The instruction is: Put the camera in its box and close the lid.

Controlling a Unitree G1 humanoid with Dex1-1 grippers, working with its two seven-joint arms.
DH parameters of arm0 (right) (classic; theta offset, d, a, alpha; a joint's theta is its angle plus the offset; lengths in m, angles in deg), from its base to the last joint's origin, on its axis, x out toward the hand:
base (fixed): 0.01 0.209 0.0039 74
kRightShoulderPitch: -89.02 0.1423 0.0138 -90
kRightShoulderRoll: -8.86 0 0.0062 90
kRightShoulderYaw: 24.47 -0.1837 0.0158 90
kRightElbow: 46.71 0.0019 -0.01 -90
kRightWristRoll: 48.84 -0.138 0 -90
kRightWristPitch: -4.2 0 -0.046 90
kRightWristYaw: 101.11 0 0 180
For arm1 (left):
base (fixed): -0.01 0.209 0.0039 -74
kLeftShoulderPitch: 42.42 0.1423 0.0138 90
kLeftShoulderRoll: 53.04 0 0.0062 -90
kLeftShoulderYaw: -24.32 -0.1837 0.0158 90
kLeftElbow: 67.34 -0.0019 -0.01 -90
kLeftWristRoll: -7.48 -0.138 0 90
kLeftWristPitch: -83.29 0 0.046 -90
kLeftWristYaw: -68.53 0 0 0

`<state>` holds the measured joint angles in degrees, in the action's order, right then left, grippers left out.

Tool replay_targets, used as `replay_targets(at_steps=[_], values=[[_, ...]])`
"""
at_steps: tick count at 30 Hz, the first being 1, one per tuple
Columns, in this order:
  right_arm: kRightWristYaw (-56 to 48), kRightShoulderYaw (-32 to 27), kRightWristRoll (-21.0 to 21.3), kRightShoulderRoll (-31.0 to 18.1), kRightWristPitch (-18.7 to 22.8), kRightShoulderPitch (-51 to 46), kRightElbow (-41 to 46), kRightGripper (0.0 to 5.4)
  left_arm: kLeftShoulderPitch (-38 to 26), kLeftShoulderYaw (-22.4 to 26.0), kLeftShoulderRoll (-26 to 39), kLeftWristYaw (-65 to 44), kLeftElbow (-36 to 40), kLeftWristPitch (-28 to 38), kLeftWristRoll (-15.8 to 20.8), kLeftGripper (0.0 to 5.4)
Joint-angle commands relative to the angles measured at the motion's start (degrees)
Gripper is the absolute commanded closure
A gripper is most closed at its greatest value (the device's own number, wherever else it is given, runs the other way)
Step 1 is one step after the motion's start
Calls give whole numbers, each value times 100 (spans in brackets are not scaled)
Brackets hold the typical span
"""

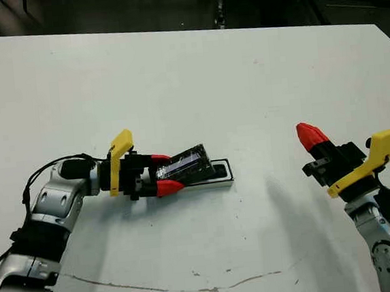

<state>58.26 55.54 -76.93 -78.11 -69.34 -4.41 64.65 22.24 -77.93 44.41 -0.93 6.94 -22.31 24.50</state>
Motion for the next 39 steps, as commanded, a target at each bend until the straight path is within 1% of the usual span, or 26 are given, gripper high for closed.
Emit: replay_targets(at_steps=[1, 9, 15, 18, 22, 25, 30, 35, 37, 39], values=[[11, -18, 48, -60, 3, -47, -6, 540, 232, -204, -107, 295, 97, -156, -217, 221], [17, -32, 1, -67, 61, -35, 26, 540, 181, -295, -66, 364, 232, -543, -156, 221], [-24, -29, 26, -72, -11, -32, -16, 540, 156, -326, -68, 307, 211, -458, -180, 221], [15, -26, 35, -71, 32, -45, 19, 540, 128, -353, -90, 269, 158, -436, -170, 221], [53, -30, 46, -63, 48, -72, 49, 540, 58, -387, -179, 228, -36, -439, -152, 221], [-17, -51, 15, -55, -21, -55, -34, 540, -11, -449, -243, 248, -166, -422, -201, 221], [34, -50, 51, -59, 10, -76, 11, 540, -130, -527, -385, 258, -458, -299, -267, 221], [40, -62, -34, -50, 83, -79, 28, 540, -310, -590, -590, 212, -894, -42, -322, 221], [39, -56, -22, -60, 72, -83, 30, 540, -417, -644, -667, 176, -1107, 89, -382, 221], [2, -53, -4, -63, 9, -85, 1, 540, -526, -716, -728, 198, -1267, 85, -457, 221]])
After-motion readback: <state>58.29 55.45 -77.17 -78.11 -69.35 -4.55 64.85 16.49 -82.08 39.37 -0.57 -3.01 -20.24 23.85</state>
